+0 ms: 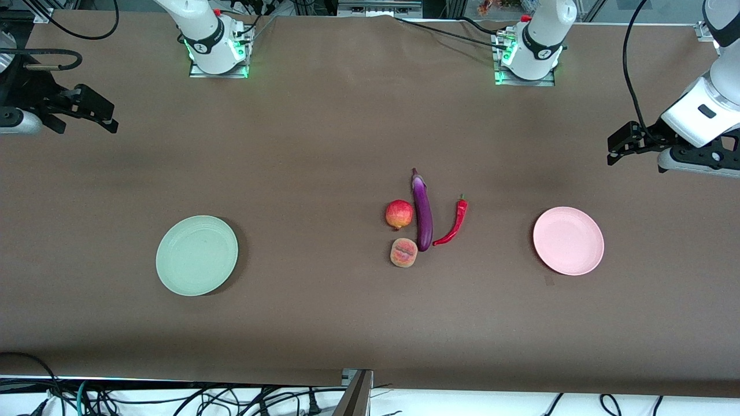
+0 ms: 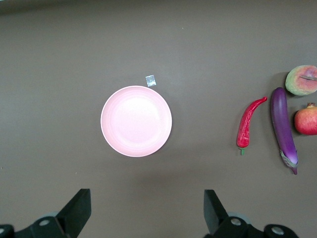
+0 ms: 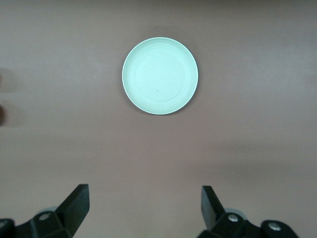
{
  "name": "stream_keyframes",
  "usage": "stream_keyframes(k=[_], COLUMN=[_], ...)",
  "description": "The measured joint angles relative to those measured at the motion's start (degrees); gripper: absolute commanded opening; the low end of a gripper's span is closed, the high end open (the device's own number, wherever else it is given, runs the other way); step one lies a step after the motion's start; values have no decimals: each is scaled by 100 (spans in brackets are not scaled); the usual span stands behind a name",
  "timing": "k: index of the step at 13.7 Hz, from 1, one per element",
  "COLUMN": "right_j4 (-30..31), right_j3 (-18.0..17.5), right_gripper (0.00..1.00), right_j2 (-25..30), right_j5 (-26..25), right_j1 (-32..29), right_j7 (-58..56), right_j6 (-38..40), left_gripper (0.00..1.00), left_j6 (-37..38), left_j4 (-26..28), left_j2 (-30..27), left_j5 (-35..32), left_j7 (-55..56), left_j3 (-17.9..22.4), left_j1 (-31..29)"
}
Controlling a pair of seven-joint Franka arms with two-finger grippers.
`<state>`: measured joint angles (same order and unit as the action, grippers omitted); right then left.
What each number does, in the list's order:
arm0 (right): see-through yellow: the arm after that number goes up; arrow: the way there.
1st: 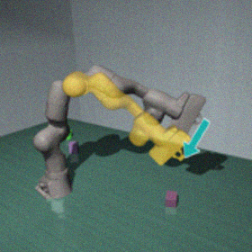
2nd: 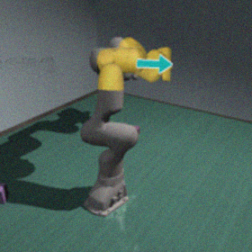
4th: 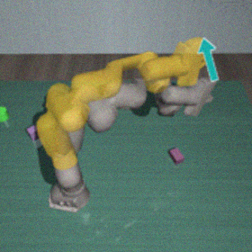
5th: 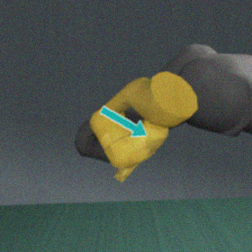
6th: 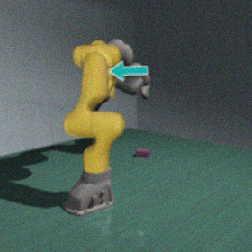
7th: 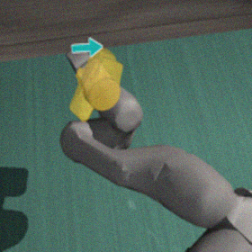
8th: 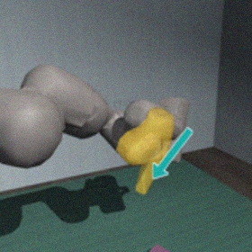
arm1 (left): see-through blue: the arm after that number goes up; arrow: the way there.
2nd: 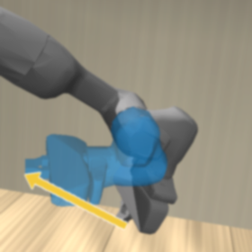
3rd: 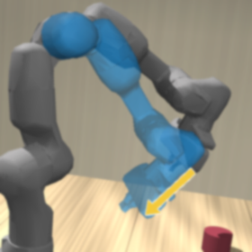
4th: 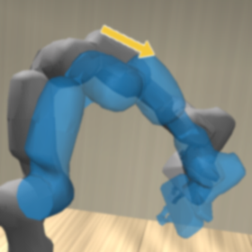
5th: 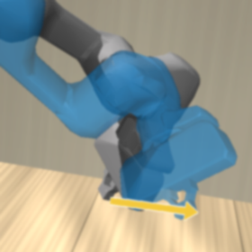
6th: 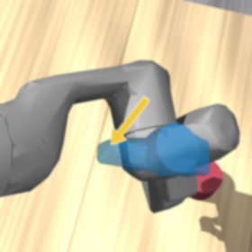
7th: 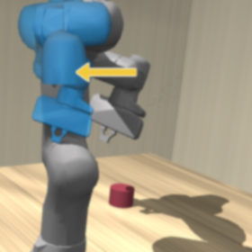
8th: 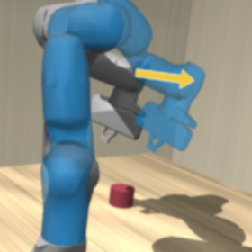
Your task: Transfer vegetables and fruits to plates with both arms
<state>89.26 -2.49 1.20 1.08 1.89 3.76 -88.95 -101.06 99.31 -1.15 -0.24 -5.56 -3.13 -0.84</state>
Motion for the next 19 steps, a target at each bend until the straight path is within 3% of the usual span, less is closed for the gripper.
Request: stream_keyframes(k=[3, 6, 10, 12, 15, 19], right_j4=[8, 38, 30, -80, -422, -778], right_j3=[-40, -66, -105, -114, -106, -94], right_gripper=[100, 100, 100, 100, 100, 100], right_j2=[-12, -233, -1189, -1789, -2707, -3800], right_j5=[105, 554, 630, 623, 593, 105], right_j1=[8, 235, 1446, 2063, 2671, 3349], right_j7=[3, 190, 1809, 2620, 3530, 4811], right_j6=[28, -31, -1256, -2008, -3009, -4214], left_gripper=[100, 100, 100, 100, 100, 100], left_j6=[85, 502, 916, 563, -540, -1514], left_j4=[2, 1, 11, 14, 12, -3], left_j2=[136, 496, 1204, 1722, 2579, 3353], left_j5=[0, 0, 0, 1, 140, 337], left_j7=[-5, -18, -5, 21, 28, 28], left_j3=[-19, -67, -89, -99, -142, -184], left_j1=[11, 129, 613, 874, 1088, 1488])
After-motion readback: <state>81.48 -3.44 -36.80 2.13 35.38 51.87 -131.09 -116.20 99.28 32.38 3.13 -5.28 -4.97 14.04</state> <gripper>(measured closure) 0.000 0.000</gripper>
